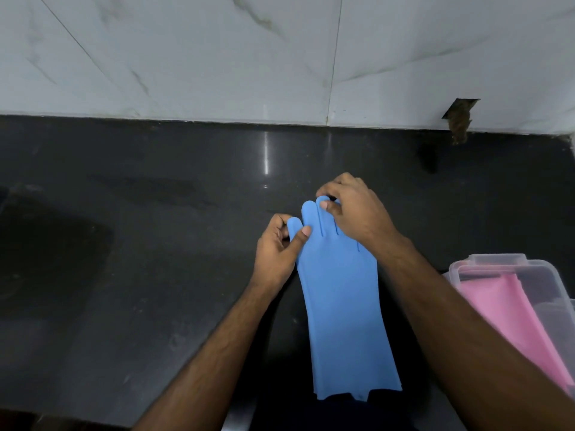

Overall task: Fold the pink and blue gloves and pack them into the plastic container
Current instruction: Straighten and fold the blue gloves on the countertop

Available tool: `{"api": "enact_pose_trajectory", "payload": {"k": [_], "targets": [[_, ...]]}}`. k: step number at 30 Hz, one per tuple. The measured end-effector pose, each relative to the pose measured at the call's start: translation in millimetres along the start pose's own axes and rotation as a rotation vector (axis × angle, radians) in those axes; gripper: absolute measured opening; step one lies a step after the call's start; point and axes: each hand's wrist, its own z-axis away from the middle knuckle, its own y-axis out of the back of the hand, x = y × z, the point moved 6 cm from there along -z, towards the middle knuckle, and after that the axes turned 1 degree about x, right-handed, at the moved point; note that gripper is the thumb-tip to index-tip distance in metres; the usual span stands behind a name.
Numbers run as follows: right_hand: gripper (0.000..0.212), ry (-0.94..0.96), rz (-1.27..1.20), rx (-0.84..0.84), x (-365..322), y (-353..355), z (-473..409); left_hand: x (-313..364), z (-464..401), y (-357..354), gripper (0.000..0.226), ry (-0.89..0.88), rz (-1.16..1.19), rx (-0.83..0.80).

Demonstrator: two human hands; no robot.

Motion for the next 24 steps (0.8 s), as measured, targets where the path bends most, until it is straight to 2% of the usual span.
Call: {"api": "enact_pose_trajectory", "payload": {"k": [2, 6, 9, 15, 21, 24], "targets": [[0.003, -0.025, -0.091, 0.072, 2.5, 6.5, 4.9, -0.3, 0.7, -1.4, 0.024, -0.001, -0.005, 0.001], [0.004, -0.126, -0.197, 0.155, 6.5, 11.5, 11.3, -2.3, 0.5, -1.8, 0.024, 0.007, -0.011, 0.03], [0.006, -0.139, -0.083, 0.203, 3.4, 11.8, 9.6, -3.6, -0.3, -1.3, 0.025, 0.048, 0.0, 0.06], [0.011, -0.053, 0.102, 0.167, -7.1, 1.1, -2.1, -2.6, -2.7, -0.3, 0.027, 0.099, -0.028, 0.072], [0.016, -0.083, 0.198, 0.135, -2.0, -7.8, -5.1, -1.5, -3.0, 0.2, 0.029, 0.087, -0.04, 0.061], [0.017, -0.105, 0.192, 0.114, -1.5, -8.2, -4.5, 0.6, -1.4, 1.8, 0.028, 0.088, 0.043, 0.043]]}}
